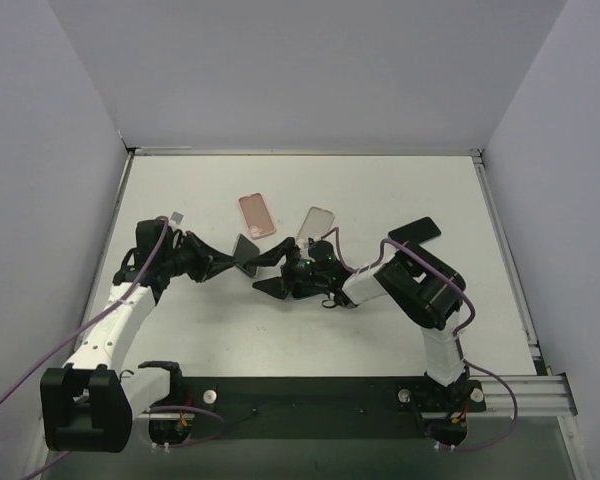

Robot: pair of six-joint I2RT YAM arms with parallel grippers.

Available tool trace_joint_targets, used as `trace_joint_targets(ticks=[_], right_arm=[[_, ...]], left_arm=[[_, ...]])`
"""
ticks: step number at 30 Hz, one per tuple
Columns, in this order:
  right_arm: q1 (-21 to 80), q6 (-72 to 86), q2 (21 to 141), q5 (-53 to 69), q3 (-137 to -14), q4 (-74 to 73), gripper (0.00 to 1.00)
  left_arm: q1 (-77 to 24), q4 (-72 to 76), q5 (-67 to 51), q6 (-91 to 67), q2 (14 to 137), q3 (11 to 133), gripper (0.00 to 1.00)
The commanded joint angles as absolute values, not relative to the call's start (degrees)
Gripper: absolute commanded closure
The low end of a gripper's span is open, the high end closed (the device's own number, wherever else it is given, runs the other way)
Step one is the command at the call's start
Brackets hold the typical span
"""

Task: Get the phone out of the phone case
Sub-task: Pick up the phone at the center of the board, then remove the phone case from the phone.

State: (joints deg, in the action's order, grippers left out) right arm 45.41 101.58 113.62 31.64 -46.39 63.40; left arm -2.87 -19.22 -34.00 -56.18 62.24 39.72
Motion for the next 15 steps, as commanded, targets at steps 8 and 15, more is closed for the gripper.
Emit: trace_joint_targets(ticks=[8,15], right_arm=[[46.76,112.06,117.77,24.70,-46.67,88.24,0.59],[46.58,112.67,117.86,22.77,-47.11,89.47,0.83]], left_arm=[[-2.37,-20.04,-34.36,-67.23,59.94,39.73,1.00],[-2.29,-19.60,-35.16,-67.94,59.77,40.08,1.00]])
